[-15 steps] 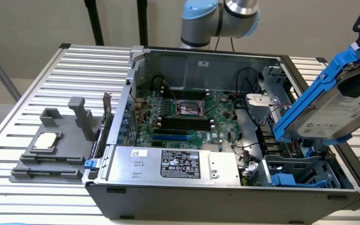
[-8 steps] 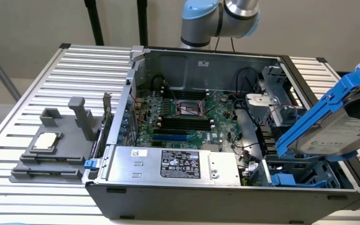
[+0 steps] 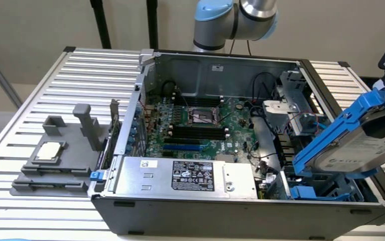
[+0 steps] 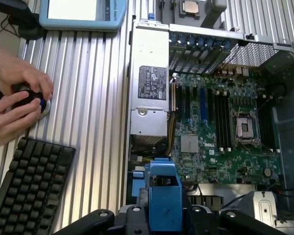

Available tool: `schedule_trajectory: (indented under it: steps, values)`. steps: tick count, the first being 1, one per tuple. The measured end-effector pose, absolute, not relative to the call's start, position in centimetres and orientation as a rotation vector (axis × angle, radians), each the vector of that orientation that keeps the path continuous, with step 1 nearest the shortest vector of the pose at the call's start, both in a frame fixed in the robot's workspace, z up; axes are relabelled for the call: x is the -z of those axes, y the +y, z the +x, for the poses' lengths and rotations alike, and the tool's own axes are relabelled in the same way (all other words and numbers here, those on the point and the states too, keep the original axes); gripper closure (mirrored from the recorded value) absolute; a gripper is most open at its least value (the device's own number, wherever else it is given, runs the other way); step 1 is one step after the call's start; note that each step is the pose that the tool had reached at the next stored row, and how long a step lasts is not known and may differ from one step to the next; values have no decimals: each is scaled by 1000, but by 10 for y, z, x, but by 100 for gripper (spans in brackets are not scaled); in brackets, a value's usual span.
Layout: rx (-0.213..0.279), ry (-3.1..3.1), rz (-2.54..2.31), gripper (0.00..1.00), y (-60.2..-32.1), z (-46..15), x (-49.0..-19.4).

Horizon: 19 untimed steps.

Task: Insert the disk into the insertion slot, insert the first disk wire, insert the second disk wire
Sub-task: 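Insert the disk into the insertion slot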

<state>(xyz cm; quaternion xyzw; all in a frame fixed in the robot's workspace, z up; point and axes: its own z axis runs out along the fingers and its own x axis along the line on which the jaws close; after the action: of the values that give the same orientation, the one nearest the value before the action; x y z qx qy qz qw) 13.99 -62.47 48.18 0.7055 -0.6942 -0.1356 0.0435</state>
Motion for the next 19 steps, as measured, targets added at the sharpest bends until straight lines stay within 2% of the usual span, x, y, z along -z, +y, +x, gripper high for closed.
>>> schedule_trajectory:
  steps: [13,19]
  values:
    - [415,-2123,2157,68,-624,149,-458]
    - [415,-2122,2157,68,-610,149,-450]
